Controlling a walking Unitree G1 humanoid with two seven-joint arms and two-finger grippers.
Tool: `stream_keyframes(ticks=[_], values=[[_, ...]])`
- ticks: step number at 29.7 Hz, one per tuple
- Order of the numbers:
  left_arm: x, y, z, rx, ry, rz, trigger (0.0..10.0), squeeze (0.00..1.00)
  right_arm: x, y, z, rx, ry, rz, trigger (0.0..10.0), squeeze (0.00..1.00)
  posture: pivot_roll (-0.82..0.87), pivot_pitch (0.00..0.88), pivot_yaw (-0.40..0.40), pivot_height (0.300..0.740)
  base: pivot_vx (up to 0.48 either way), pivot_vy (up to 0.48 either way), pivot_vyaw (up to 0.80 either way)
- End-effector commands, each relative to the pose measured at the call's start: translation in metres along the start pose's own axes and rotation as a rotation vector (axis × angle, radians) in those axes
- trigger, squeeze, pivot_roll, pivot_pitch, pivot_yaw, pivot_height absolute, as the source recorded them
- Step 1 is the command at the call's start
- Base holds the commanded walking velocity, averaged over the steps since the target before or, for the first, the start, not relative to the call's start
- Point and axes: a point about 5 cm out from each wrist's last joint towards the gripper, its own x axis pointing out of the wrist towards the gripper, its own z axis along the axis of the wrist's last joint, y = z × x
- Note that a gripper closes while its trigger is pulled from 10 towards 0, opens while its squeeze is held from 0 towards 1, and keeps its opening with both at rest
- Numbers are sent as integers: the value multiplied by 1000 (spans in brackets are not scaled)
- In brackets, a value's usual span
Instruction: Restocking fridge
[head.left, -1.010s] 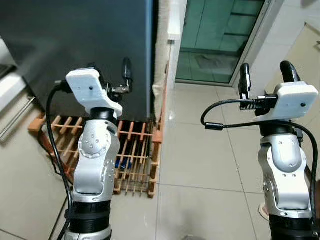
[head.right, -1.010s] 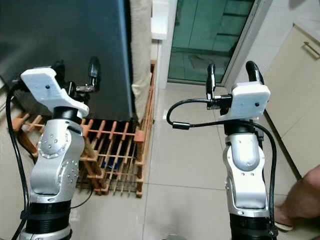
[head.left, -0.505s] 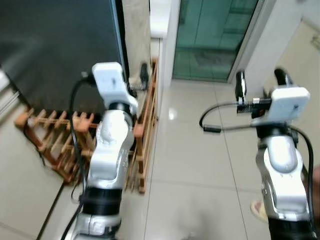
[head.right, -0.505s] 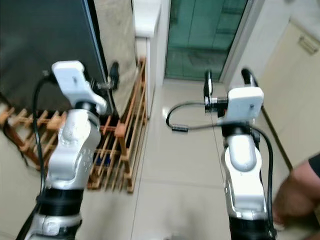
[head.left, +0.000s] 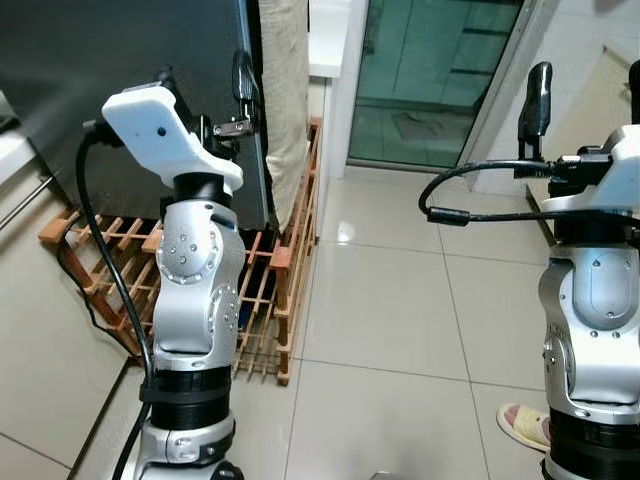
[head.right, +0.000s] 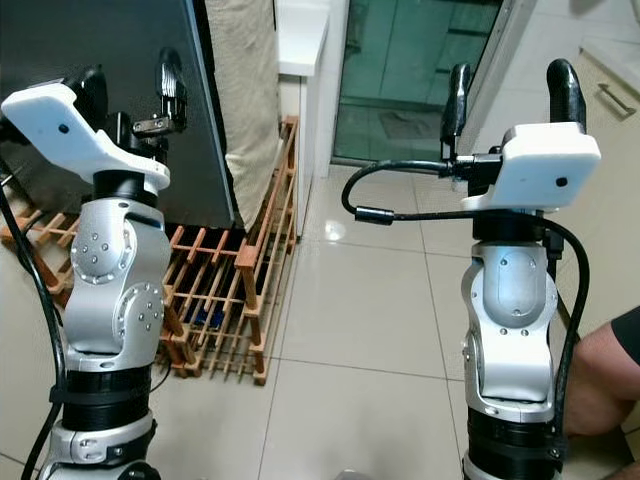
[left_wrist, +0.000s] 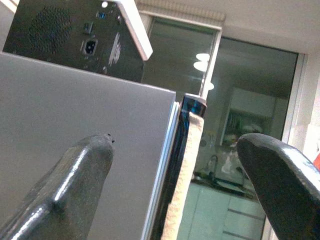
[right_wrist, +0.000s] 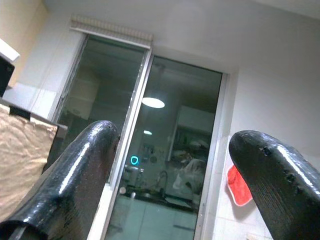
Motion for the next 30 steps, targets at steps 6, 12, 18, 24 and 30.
stream_keyframes(ticks=[6, 12, 18, 24, 30], values=[[3, -11, 4, -2, -24, -36, 10000, 0, 0, 3, 1, 4, 5, 13, 10000, 0, -165, 0, -12, 740, 472, 0, 0], [3, -8, 0, -1, -1, -13, 10000, 0, -3, 6, -4, 9, 29, 34, 10000, 0, -167, 0, -14, 740, 472, 0, 0], [3, -3, -2, -3, 7, 22, 10000, 0, -4, 7, -6, 12, 44, 49, 10000, 0, -167, 0, -17, 740, 461, 0, 0], [3, 2, -4, 2, 23, 59, 10000, 0, -6, 9, -9, 15, 57, 63, 10000, 0, -166, 0, -19, 740, 0, 0, 0], [3, 6, -11, 17, 67, 82, 10000, 0, -10, 11, -14, 25, 85, 83, 10000, 0, -166, 0, -19, 740, 0, 0, 0]])
